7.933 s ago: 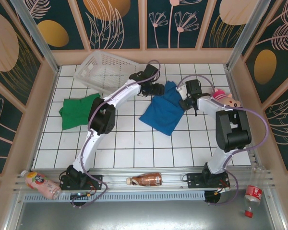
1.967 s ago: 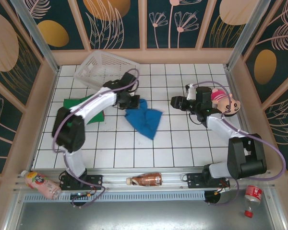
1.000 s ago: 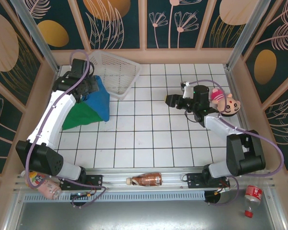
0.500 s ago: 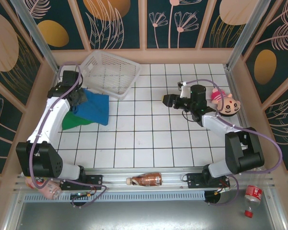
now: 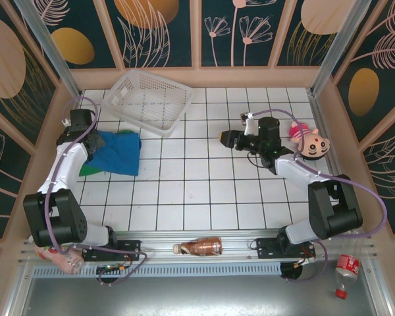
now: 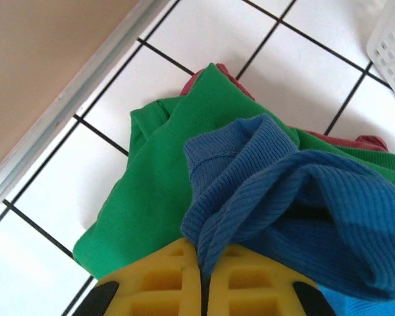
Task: Fold and stack the tank tops
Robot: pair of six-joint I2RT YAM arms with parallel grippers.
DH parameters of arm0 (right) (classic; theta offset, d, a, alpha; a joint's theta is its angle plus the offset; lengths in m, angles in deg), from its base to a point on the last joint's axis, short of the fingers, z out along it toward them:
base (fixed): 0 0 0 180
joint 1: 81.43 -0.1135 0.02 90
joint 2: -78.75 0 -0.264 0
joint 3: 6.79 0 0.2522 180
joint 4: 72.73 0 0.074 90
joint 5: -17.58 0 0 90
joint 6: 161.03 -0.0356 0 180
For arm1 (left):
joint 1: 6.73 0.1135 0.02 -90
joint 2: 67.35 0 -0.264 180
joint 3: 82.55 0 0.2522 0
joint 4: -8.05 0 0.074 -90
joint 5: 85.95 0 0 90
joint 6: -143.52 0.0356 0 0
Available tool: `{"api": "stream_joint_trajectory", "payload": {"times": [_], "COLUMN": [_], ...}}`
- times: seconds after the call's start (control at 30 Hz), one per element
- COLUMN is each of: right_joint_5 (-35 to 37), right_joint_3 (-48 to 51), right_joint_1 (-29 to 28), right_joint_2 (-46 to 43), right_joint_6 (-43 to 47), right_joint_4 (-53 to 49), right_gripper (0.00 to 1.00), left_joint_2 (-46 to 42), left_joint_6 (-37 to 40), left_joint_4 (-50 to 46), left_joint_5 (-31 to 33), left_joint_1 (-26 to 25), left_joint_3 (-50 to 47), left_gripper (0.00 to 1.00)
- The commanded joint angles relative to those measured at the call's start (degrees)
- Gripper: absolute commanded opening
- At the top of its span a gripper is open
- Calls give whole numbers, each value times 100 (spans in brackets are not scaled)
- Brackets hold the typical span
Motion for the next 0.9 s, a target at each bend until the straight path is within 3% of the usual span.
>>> {"api": "stream_joint_trajectory", "payload": {"times": [0.0, 0.17, 0.33, 0.73, 0.87], "right_joint_5": [79, 143, 195, 229, 169], "right_joint_3": [-12, 51, 66, 6, -7], "right_joint_1": [-87, -152, -174, -111, -67], "right_joint_2": [113, 152, 122, 51, -15], "right_joint_6": [-77, -88, 1, 180, 182], "right_joint_4": [298, 342, 201, 60, 99], "right_gripper": [59, 59, 59, 59, 59], "left_joint_2": [80, 661, 1105, 735, 597], "left_joint_6": [196, 462, 688, 279, 124], "left_joint_4": [584, 1111, 1391, -745, -1128], "left_joint_5": [-66, -68, -239, -1884, -2062], "left_joint_1": [236, 448, 531, 308, 183], "left_joint_3": [-156, -359, -241, 1465, 1819], "left_gripper": [1, 8, 2, 0, 0]}}
